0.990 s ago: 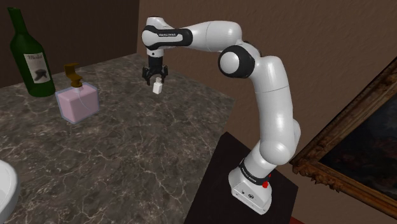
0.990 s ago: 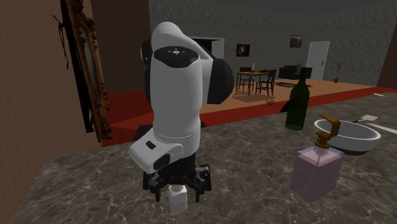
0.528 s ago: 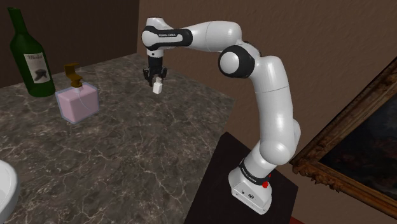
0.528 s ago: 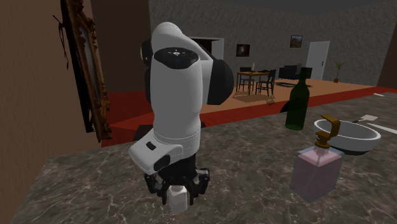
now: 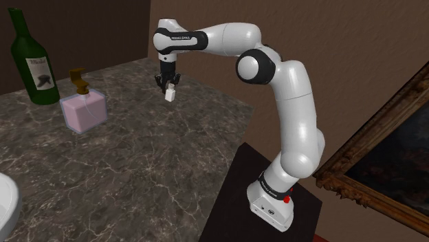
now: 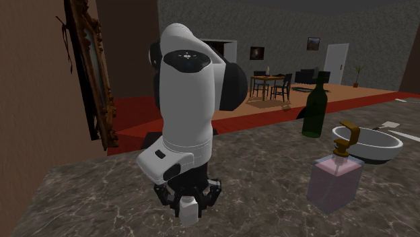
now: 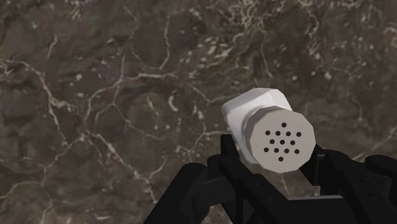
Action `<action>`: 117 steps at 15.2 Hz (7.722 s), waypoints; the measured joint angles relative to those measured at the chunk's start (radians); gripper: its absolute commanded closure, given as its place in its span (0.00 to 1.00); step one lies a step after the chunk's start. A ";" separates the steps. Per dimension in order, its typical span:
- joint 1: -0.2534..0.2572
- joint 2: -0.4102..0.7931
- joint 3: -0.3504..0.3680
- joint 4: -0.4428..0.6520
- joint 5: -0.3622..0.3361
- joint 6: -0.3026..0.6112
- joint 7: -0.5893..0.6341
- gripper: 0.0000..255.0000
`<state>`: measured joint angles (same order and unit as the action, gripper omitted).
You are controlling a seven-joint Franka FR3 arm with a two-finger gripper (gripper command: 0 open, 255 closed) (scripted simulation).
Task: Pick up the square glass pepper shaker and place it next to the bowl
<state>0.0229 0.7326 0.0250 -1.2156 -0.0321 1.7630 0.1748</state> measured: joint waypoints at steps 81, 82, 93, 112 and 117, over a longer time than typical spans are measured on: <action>0.723 0.079 0.221 0.477 -0.012 -0.361 0.872 1.00; 0.722 0.074 0.221 0.454 -0.011 -0.341 0.873 1.00; 0.695 0.018 0.223 0.206 -0.005 -0.151 0.864 1.00; 0.685 0.034 0.219 0.055 -0.008 0.014 0.856 1.00; 0.685 0.034 0.219 0.055 -0.008 0.014 0.856 0.00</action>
<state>0.7077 0.7666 0.2439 -1.1604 -0.0397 1.7769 1.0305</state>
